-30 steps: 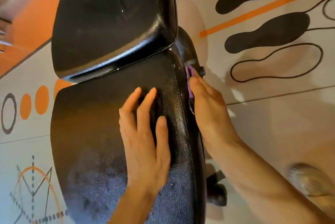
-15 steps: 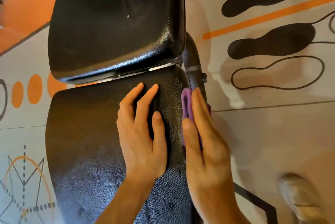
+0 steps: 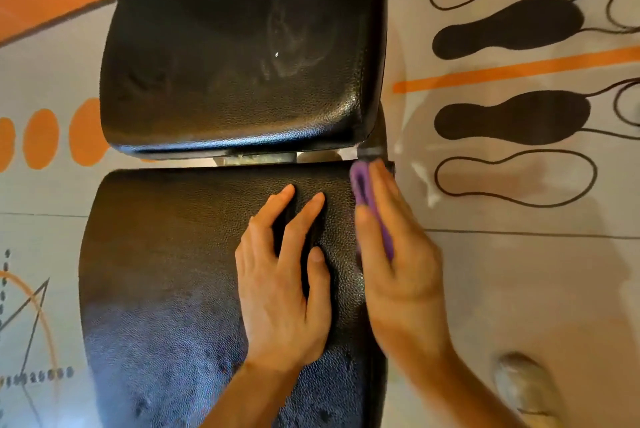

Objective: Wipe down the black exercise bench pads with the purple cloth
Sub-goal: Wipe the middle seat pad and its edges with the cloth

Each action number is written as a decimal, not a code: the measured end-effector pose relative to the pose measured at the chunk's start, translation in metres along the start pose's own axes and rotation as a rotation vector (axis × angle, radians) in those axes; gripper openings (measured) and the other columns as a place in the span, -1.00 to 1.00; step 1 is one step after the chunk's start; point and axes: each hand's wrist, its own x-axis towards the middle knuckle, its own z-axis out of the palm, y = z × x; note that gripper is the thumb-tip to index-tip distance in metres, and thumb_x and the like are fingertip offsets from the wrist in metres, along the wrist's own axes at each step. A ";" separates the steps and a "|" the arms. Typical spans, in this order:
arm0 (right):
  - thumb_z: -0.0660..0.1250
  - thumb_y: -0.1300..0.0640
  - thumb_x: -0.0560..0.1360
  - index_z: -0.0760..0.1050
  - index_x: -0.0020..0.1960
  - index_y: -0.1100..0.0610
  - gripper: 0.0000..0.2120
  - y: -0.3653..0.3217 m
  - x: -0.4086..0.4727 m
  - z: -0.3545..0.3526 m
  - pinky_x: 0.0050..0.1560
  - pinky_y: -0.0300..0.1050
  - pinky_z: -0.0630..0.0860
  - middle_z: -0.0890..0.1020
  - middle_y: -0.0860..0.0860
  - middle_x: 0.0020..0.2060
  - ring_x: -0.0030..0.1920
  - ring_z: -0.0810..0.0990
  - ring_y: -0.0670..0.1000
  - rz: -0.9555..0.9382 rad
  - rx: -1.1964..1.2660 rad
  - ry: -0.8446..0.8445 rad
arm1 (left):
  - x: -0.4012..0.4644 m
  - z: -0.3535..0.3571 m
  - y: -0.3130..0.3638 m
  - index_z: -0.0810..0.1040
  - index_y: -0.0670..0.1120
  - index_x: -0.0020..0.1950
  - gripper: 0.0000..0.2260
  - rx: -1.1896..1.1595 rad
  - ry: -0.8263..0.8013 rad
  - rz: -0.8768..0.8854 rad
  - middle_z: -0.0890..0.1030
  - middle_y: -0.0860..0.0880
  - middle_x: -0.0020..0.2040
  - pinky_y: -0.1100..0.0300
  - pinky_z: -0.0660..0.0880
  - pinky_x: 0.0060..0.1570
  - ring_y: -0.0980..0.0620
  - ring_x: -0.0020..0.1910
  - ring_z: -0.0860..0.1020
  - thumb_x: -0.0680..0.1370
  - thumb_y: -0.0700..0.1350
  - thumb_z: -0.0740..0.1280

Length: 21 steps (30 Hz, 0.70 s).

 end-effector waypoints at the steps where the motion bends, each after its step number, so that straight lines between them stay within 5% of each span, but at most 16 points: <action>1: 0.15 0.06 0.62 0.44 0.37 -0.01 -0.67 0.000 0.020 0.001 0.22 -0.46 0.35 0.54 -0.15 0.28 0.26 0.45 -0.33 0.076 0.041 0.029 | 0.000 0.000 0.000 0.37 0.09 0.45 -0.59 0.007 -0.005 0.001 0.33 0.00 0.46 0.00 0.32 0.33 -0.03 0.41 0.37 0.59 -0.02 0.08; 4: 0.16 0.06 0.64 0.46 0.35 -0.06 -0.69 -0.003 0.019 0.004 0.10 -0.49 0.42 0.56 -0.24 0.21 0.16 0.49 -0.39 0.210 0.101 0.095 | 0.000 0.000 0.000 0.36 0.10 0.45 -0.59 0.026 -0.027 -0.011 0.33 0.01 0.47 0.00 0.32 0.33 -0.05 0.42 0.36 0.59 -0.03 0.09; 8: 0.15 -0.04 0.58 0.08 0.53 -0.15 -0.45 -0.010 -0.064 0.003 0.25 -0.42 0.39 0.21 -0.31 0.48 0.41 0.35 -0.14 -0.036 -0.274 0.020 | 0.001 -0.001 0.001 0.36 0.11 0.44 -0.58 0.027 -0.032 -0.037 0.33 0.00 0.47 -0.10 0.35 0.28 -0.05 0.42 0.36 0.58 -0.03 0.09; 11: 0.18 0.04 0.62 0.32 0.45 -0.04 -0.60 -0.011 -0.020 0.006 0.21 -0.46 0.38 0.48 -0.28 0.30 0.30 0.43 -0.29 0.105 -0.043 0.097 | 0.000 -0.001 0.000 0.38 0.09 0.44 -0.58 0.038 -0.049 -0.037 0.33 -0.02 0.48 -0.08 0.33 0.31 -0.07 0.43 0.35 0.58 -0.03 0.10; 14: 0.15 0.03 0.63 0.61 0.07 -0.06 -0.75 -0.010 0.047 0.003 0.01 -0.05 0.56 0.67 -0.12 -0.10 -0.02 0.62 -0.11 0.407 0.115 0.030 | 0.000 -0.002 -0.001 0.38 0.07 0.45 -0.57 0.034 -0.057 -0.029 0.32 -0.03 0.47 -0.04 0.32 0.32 -0.06 0.43 0.34 0.57 -0.05 0.11; 16: 0.16 0.01 0.63 0.64 0.01 -0.01 -0.73 -0.010 0.060 -0.006 0.09 0.08 0.58 0.68 0.12 -0.04 0.03 0.64 0.10 0.514 0.144 -0.059 | 0.000 -0.003 0.000 0.38 0.06 0.46 -0.56 0.025 -0.065 -0.033 0.32 -0.03 0.47 -0.13 0.33 0.32 -0.06 0.43 0.34 0.57 -0.07 0.11; 21: 0.24 0.00 0.58 0.64 0.01 0.16 -0.71 -0.026 0.044 -0.038 0.16 -0.01 0.50 0.68 0.15 -0.06 0.06 0.62 0.15 0.597 0.071 -0.100 | 0.000 -0.006 0.002 0.40 0.04 0.45 -0.59 0.019 -0.076 -0.057 0.34 -0.04 0.46 -0.13 0.35 0.31 -0.08 0.36 0.39 0.60 -0.05 0.09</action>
